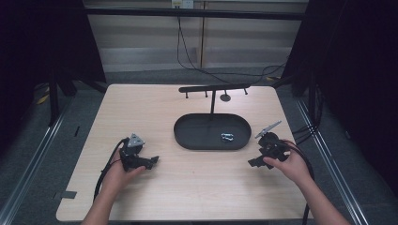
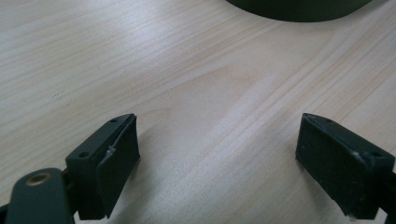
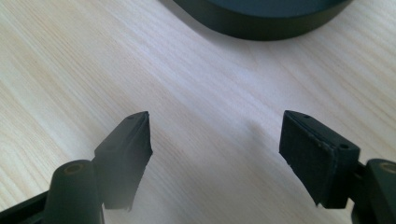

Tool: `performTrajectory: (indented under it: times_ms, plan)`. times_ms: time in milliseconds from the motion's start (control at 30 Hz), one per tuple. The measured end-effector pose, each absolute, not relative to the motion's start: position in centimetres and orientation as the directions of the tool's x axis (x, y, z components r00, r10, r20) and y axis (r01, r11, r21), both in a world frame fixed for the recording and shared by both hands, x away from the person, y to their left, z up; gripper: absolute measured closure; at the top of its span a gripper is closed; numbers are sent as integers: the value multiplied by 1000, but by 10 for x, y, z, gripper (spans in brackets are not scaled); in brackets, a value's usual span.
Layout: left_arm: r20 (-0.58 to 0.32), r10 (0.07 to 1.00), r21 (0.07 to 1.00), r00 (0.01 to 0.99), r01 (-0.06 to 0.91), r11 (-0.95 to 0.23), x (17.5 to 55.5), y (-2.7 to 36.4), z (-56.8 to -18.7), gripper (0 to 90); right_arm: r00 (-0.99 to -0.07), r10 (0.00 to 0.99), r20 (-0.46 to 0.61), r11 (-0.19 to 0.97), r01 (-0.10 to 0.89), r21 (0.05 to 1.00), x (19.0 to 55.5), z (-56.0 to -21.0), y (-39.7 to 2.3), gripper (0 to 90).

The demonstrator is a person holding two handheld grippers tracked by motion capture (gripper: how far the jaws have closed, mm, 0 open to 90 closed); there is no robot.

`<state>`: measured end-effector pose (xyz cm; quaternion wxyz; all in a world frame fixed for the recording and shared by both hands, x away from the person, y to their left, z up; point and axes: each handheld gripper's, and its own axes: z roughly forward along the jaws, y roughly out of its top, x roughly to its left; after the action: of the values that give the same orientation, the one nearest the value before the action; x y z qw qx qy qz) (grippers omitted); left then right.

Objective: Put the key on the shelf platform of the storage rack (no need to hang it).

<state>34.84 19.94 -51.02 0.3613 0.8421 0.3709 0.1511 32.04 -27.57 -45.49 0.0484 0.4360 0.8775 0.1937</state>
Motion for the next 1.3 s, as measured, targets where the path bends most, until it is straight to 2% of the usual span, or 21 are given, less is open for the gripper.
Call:
performTrajectory:
  times_ms: [700, 1300]
  plan:
    - [-18, 734, 720, 679, 518, -462, 348, 199, -510, 130, -604, 793, 80, 526, 745, 410, 306, -465, -295, 239]
    - [-12, 733, 722, 680, 513, -464, 347, 199, -510, 131, -638, 769, 31, 564, 701, 437, 295, -485, -300, 205]
